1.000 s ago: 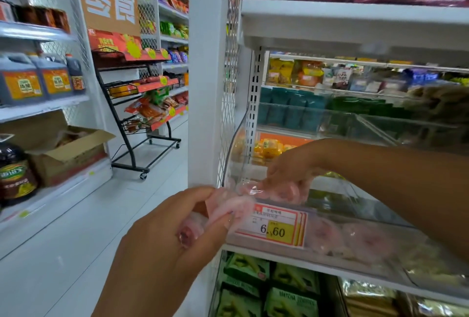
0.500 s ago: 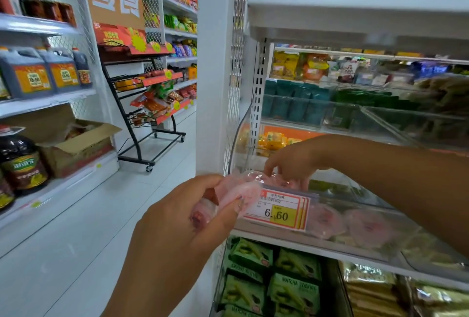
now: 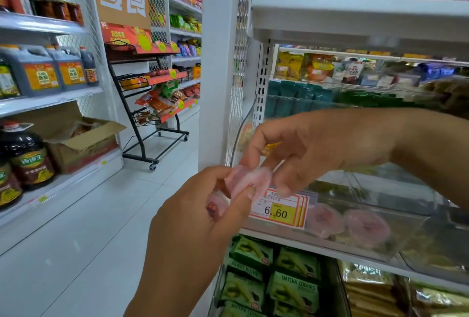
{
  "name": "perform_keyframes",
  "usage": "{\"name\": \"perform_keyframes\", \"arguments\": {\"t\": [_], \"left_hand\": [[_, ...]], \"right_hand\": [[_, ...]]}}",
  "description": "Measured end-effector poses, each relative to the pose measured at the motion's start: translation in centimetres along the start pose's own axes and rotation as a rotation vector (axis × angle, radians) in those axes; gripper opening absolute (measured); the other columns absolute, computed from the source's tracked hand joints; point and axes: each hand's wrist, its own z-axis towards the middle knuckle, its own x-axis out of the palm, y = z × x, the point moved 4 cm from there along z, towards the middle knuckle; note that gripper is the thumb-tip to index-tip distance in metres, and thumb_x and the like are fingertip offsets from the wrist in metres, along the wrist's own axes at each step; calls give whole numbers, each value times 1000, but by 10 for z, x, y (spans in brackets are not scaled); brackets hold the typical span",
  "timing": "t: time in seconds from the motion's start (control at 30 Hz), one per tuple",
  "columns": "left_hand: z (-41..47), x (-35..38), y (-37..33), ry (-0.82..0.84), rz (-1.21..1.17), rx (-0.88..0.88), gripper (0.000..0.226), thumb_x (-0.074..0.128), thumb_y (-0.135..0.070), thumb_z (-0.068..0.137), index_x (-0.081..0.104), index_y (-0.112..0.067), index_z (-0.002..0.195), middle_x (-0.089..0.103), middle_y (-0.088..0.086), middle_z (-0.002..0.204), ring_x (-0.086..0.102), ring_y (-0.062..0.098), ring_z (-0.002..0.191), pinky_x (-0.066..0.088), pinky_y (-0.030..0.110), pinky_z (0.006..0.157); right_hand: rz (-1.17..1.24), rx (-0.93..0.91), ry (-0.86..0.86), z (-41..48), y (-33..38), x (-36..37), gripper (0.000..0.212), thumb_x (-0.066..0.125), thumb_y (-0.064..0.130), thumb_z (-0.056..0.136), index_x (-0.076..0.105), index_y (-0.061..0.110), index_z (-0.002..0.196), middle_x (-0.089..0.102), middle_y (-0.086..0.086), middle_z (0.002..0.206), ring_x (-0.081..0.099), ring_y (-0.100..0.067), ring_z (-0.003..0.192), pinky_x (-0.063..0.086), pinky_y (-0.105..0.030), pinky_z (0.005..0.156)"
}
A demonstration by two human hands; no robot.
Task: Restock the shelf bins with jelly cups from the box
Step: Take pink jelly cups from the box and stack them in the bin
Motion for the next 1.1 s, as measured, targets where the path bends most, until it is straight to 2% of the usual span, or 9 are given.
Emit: {"name": "perform_keyframes", "arguments": {"t": [0.17,0.33,0.5,0.63,0.73,0.9,0.97,1.03,1.1], "left_hand": [[-1,9,-10,2,-70,17,34,48,-73,73,55,-50,97,63,-26,84,62,0,78,44,16,58],[0,4,-11,-22,-215,5,39,52,-73,78,55,-45,105,57,-27,99,59,-6,92,41,0,68],[8,9,-4,54,-361,48,43,52,-22,66,61,-50,96,54,-24,95,60,-5,94,49,10,69],[1,16,-7,151,-410,-25,35,62,-48,78,49,-60,108,57,-27,110,60,-2,102,47,23,83],[0,13,-6,72,-449,-86,40,73,-43,73,52,-53,107,65,-21,107,65,4,97,50,26,82],[2,11,-9,39,-528,-66,48,72,-39,61,55,-45,106,69,-15,105,68,8,95,52,29,81],[2,11,-11,12,-531,-62,50,74,-41,58,55,-46,104,70,-14,105,69,8,94,52,31,80],[2,12,-14,-13,-525,-46,53,83,-41,60,54,-46,104,69,-14,106,70,9,92,54,34,79],[2,15,-16,-21,-526,-28,57,86,-38,59,54,-45,106,68,-14,105,70,10,90,55,35,76]], "right_hand": [[3,-102,-244,4,1,4,19,70,7,82,68,7,101,70,-17,106,66,-35,101,52,-48,94],[-48,108,-496,-12,-31,-50,17,69,8,84,70,13,100,73,-1,98,69,-13,89,56,-18,73],[-203,545,-285,0,-103,-60,17,65,-1,87,67,15,92,70,-9,98,68,-16,79,58,-22,64],[-127,669,-131,14,-125,-44,19,56,-8,90,63,9,93,67,-17,95,67,-20,77,58,-31,75],[-122,685,-109,20,-128,-34,22,50,-11,92,62,8,95,65,-14,89,65,-20,77,58,-27,71],[-478,485,-253,11,-86,-36,32,53,15,98,57,16,129,62,-3,122,62,-18,105,50,-24,86],[-94,252,-347,1,-54,-32,26,59,13,93,61,17,118,66,-6,117,66,-18,100,55,-21,81],[272,57,-205,-10,-23,-19,28,66,7,84,62,11,111,68,-9,111,68,-20,93,57,-24,78],[239,-24,-123,-15,-6,-5,31,69,2,80,63,9,110,69,-7,106,68,-19,90,57,-26,78]]}}
